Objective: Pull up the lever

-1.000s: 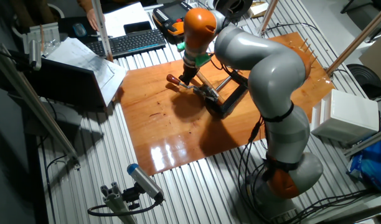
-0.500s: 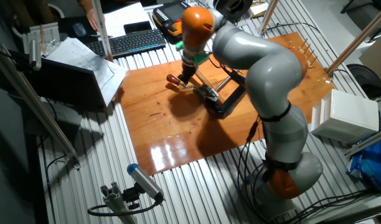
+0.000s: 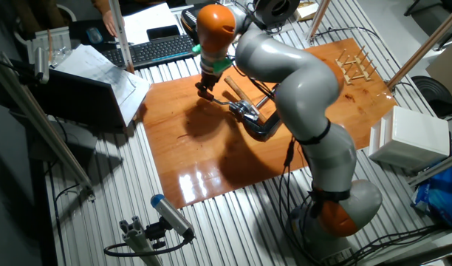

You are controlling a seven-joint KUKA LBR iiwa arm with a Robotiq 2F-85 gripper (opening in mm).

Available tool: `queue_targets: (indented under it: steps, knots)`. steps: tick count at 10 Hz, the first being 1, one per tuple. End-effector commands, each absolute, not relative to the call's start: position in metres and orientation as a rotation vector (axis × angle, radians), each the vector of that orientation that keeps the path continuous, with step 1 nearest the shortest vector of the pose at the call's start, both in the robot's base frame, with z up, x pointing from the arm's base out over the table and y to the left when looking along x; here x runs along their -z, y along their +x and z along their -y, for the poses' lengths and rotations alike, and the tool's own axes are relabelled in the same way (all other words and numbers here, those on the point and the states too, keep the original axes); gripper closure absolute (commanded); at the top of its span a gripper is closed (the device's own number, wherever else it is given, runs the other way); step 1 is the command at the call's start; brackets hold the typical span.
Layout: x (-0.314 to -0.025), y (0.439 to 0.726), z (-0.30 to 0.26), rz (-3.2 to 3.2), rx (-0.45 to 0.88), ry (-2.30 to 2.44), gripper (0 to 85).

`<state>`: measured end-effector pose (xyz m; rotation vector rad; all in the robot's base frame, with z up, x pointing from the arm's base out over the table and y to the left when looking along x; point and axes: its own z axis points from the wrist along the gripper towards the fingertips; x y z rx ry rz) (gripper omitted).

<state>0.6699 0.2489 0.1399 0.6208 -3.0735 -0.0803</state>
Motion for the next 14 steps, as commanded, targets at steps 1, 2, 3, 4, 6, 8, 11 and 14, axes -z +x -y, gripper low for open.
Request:
queue_targets:
  steps: [1,2,3,4,6,8,11,14]
  knots:
    - [-0.136,0.677,-0.251,3.072,0.078,0.618,34.0]
    - [-0.131,0.684,-0.255,3.068,0.075,0.614,34.0]
    - [-0.127,0.690,-0.257,3.064,0.051,0.623,34.0]
    - [-0.120,0.696,-0.259,3.054,0.024,0.645,34.0]
    - [-0.111,0.703,-0.262,3.042,0.000,0.652,34.0]
    - [-0.113,0.701,-0.263,3.024,-0.061,0.627,34.0]
    - [-0.109,0.702,-0.265,3.029,-0.098,0.606,17.0]
    - [-0.099,0.703,-0.262,3.041,-0.124,0.611,17.0]
